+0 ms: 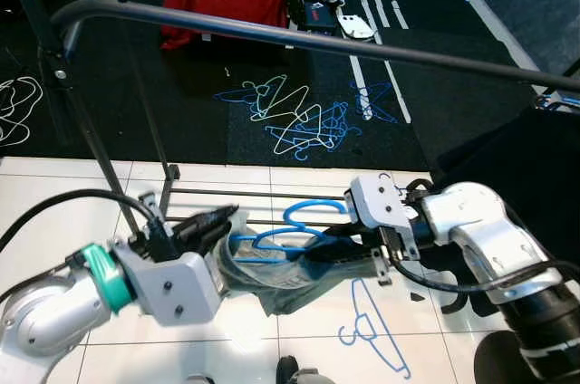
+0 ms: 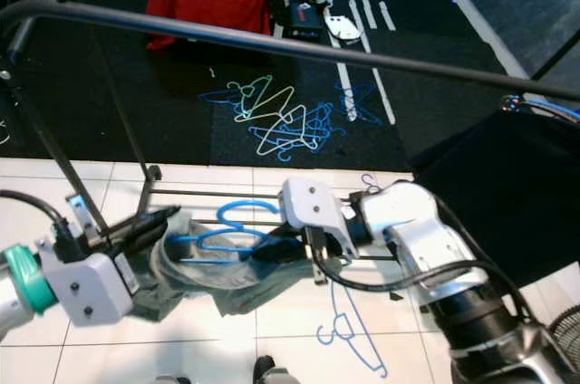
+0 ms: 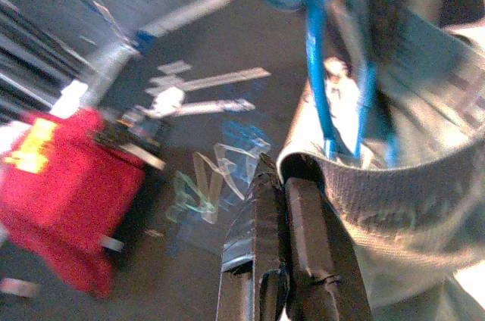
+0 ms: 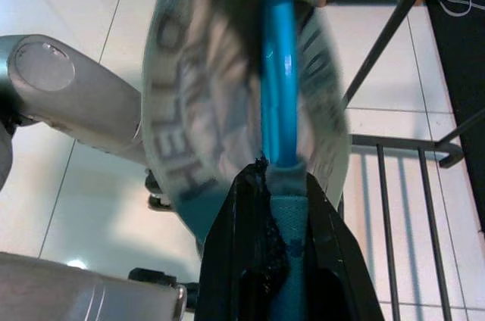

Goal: Hang hanger

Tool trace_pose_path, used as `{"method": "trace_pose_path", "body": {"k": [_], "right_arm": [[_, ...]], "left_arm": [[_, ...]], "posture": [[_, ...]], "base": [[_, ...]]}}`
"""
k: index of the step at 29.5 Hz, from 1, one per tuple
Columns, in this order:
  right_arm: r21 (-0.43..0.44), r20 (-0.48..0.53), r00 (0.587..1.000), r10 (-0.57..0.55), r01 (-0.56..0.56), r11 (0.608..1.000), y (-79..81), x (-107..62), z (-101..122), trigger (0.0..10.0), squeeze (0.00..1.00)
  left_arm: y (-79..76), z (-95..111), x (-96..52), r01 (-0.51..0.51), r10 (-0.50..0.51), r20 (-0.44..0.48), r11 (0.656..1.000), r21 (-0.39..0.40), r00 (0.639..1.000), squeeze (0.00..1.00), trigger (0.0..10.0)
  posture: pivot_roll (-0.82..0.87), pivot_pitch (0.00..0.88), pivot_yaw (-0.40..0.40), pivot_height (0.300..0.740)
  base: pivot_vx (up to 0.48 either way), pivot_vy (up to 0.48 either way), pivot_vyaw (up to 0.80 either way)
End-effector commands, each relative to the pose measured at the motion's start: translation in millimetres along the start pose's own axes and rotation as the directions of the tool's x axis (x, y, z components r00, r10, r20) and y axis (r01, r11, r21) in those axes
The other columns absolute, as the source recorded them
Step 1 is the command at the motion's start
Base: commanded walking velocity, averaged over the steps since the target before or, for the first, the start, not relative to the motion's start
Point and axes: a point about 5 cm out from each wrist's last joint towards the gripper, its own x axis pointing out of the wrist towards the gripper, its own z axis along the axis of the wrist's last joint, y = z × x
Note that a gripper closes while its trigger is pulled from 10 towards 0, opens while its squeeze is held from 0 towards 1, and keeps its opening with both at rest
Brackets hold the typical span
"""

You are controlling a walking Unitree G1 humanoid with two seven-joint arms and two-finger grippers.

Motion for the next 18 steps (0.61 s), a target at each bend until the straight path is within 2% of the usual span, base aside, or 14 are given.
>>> {"method": "trace_pose_path", "body": {"k": [1,2,3,4,5,6,7,8,10,12,13,15,16,18], "right_arm": [[-0.023,0.015,1.0,-0.014,0.015,1.0,-1.8,-2.7,4,10.0,0.0],[-0.039,0.049,0.998,-0.026,0.028,0.999,-4.4,-1.1,11,10.0,0.0],[-0.039,0.049,0.998,-0.026,0.028,0.999,-4.4,-1.1,11,10.0,0.0],[-0.052,0.083,0.996,-0.02,0.024,0.998,-4.3,0.7,19,10.0,0.0],[-0.052,0.083,0.996,-0.02,0.024,0.998,-4.3,0.7,19,10.0,0.0],[-0.06,0.117,0.993,0.007,0.0,0.998,-0.1,3.8,27,10.0,0.0],[-0.063,0.138,0.99,0.03,-0.022,0.998,4.5,7.0,31,10.0,0.0],[-0.063,0.138,0.99,0.03,-0.022,0.998,4.5,7.0,31,10.0,0.0],[-0.063,0.156,0.986,0.057,-0.048,0.997,9.5,11.6,32,10.0,0.0],[-0.063,0.156,0.986,0.057,-0.048,0.997,9.5,11.6,32,10.0,0.0],[-0.064,0.151,0.987,0.059,-0.05,0.997,10.4,13.5,29,10.0,0.0],[-0.064,0.151,0.987,0.059,-0.05,0.997,10.4,13.5,29,10.0,0.0],[-0.065,0.148,0.987,0.06,-0.051,0.997,11.1,14.7,27,10.0,0.0],[-0.065,0.148,0.987,0.06,-0.051,0.997,11.1,14.7,27,10.0,0.0]], "left_arm": [[-10.5,0,0.0,0.064,-0.064,-0.005,0.997,-0.04,0.998,0.0,10.0],[-16.8,-9,-1.8,0.12,-0.128,-0.067,0.987,-0.11,0.99,0.0,10.0],[-16.8,-9,-1.8,0.12,-0.128,-0.067,0.987,-0.11,0.99,0.0,10.0],[-18.6,-15,-1.5,0.133,-0.15,-0.094,0.977,-0.167,0.984,0.89,10.0],[-18.6,-15,-1.5,0.133,-0.15,-0.094,0.977,-0.167,0.984,0.89,10.0],[-14.5,-18,0.7,0.104,-0.132,-0.1,0.964,-0.246,0.986,1.0,10.0],[-9.1,-18,2.6,0.069,-0.105,-0.091,0.94,-0.333,0.99,1.0,10.0],[-9.1,-18,2.6,0.069,-0.105,-0.091,0.94,-0.333,0.99,1.0,10.0],[-2.8,-17,3.3,0.052,-0.096,-0.078,0.896,-0.44,0.992,1.0,10.0],[-2.8,-17,3.3,0.052,-0.096,-0.078,0.896,-0.44,0.992,1.0,10.0],[0.0,-17,0.9,0.062,-0.109,-0.069,0.87,-0.49,0.992,1.0,10.0],[0.0,-17,0.9,0.062,-0.109,-0.069,0.87,-0.49,0.992,1.0,10.0],[2.4,-15,-3.7,0.095,-0.137,-0.041,0.844,-0.528,0.99,1.0,10.0],[2.4,-15,-3.7,0.095,-0.137,-0.041,0.844,-0.528,0.99,1.0,10.0]], "posture": [[0.03,0.191,-0.05,0.74],[0.03,0.19,-0.048,0.74],[0.03,0.19,-0.048,0.74],[0.03,0.19,-0.045,0.74],[0.03,0.19,-0.045,0.74],[0.03,0.191,-0.043,0.74],[0.03,0.191,-0.041,0.74],[0.03,0.191,-0.041,0.74],[0.03,0.19,-0.04,0.74],[0.03,0.19,-0.04,0.74],[0.04,0.189,-0.039,0.74],[0.04,0.189,-0.039,0.74],[0.04,0.188,-0.039,0.74],[0.04,0.188,-0.039,0.74]], "base": [[0.0,0.0,0.0],[0.0,0.0,0.0],[0.0,0.0,0.0],[0.0,0.0,0.0],[0.0,0.0,0.0],[0.0,0.0,0.0],[0.0,0.0,0.0],[0.0,0.0,0.0],[0.0,0.0,0.0],[0.0,0.0,0.0],[0.0,0.0,0.0],[0.0,0.0,0.0],[0.0,0.0,0.0],[0.0,0.0,0.0]]}}
